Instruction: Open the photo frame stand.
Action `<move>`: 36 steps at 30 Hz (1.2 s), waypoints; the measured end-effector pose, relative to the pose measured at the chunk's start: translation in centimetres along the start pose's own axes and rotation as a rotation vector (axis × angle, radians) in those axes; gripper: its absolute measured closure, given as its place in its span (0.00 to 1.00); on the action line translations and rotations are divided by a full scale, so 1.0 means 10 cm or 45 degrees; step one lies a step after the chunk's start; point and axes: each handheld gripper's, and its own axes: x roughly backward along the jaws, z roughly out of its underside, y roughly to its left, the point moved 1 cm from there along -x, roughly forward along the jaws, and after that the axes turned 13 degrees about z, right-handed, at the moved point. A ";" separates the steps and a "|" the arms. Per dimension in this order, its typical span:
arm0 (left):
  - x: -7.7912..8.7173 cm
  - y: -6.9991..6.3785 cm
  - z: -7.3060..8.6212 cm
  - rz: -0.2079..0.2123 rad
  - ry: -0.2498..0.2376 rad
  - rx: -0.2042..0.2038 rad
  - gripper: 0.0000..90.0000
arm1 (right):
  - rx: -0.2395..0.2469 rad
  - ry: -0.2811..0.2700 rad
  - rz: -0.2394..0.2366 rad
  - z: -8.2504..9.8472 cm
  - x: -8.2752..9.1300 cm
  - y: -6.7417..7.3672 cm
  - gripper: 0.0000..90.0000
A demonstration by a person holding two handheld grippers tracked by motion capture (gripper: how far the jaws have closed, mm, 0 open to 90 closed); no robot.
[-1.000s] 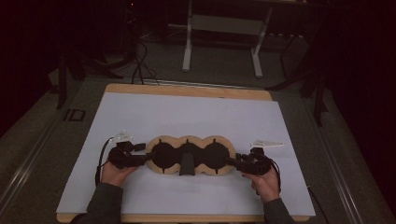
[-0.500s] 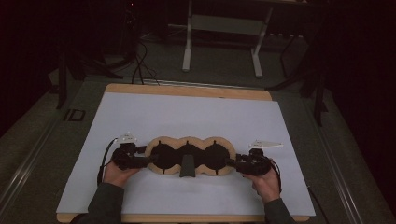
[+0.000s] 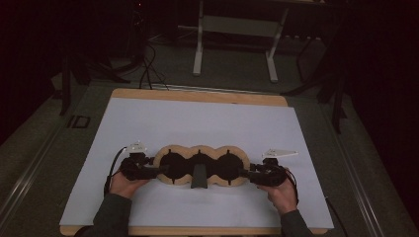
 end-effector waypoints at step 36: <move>0.01 -0.17 -0.11 -0.171 -0.021 -0.210 0.61 | 0.044 -0.033 0.122 -0.04 -0.15 -0.06 0.54</move>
